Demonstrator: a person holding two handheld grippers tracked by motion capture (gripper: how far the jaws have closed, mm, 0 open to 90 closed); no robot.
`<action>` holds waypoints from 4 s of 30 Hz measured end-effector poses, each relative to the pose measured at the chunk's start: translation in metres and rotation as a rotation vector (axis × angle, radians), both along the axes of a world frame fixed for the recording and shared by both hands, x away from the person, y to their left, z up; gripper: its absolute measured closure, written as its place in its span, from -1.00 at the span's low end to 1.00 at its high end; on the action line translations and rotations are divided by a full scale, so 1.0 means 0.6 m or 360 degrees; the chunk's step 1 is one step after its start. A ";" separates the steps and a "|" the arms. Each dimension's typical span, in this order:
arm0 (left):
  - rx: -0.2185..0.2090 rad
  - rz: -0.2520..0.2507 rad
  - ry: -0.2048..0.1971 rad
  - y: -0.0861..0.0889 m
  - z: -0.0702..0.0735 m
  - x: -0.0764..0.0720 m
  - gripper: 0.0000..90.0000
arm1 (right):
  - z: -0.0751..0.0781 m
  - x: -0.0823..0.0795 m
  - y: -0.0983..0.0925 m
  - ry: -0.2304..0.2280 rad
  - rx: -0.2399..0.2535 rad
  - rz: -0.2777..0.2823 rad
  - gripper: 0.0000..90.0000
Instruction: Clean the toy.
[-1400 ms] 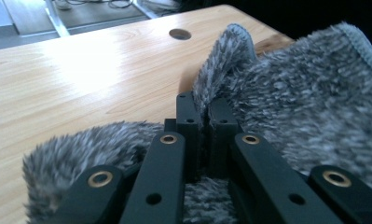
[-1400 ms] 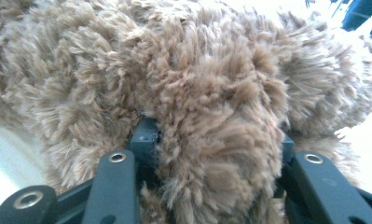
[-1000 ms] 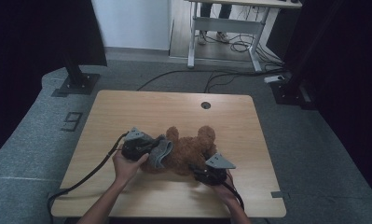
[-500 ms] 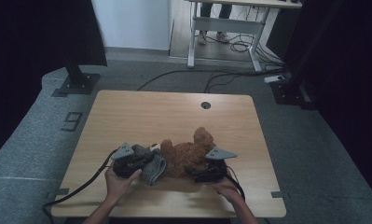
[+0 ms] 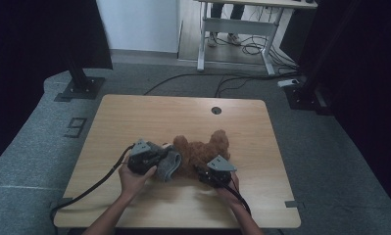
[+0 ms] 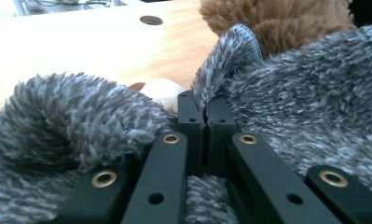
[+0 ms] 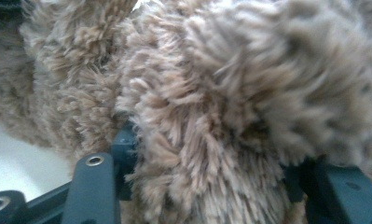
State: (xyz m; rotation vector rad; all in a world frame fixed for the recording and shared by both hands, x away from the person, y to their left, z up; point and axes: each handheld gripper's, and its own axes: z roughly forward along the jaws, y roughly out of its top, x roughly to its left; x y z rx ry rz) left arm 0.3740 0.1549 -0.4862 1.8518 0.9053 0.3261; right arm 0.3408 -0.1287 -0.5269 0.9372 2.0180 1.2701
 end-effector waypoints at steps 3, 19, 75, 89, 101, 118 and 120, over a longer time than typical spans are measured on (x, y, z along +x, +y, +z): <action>-0.0037 0.0026 0.0035 -0.005 0.001 0.034 0.93 | -0.005 0.022 -0.003 -0.0039 0.0025 -0.0059 -0.06; -0.0025 -0.0241 -0.0100 -0.172 0.133 0.022 0.91 | -0.013 -0.015 -0.004 -0.0080 0.0007 0.0008 -0.17; 0.0062 -0.0016 -0.0001 -0.055 0.094 0.050 0.90 | -0.021 -0.018 -0.020 -0.0016 0.0056 0.0021 -0.16; 0.0156 -0.0138 0.0174 -0.080 0.040 0.057 0.91 | -0.020 -0.021 -0.019 -0.0026 0.0004 0.0047 -0.31; 0.0209 -0.0054 -0.0048 -0.045 0.072 0.018 0.91 | -0.026 -0.024 -0.025 0.0016 -0.0002 0.0055 -0.25; 0.0110 0.0023 -0.0036 -0.006 0.036 0.014 0.91 | 0.000 -0.039 -0.065 0.0123 0.0180 0.0052 -0.58; 0.0071 0.0014 -0.0036 -0.001 0.032 0.007 0.91 | 0.015 -0.053 -0.090 0.0117 0.0267 -0.0002 -0.64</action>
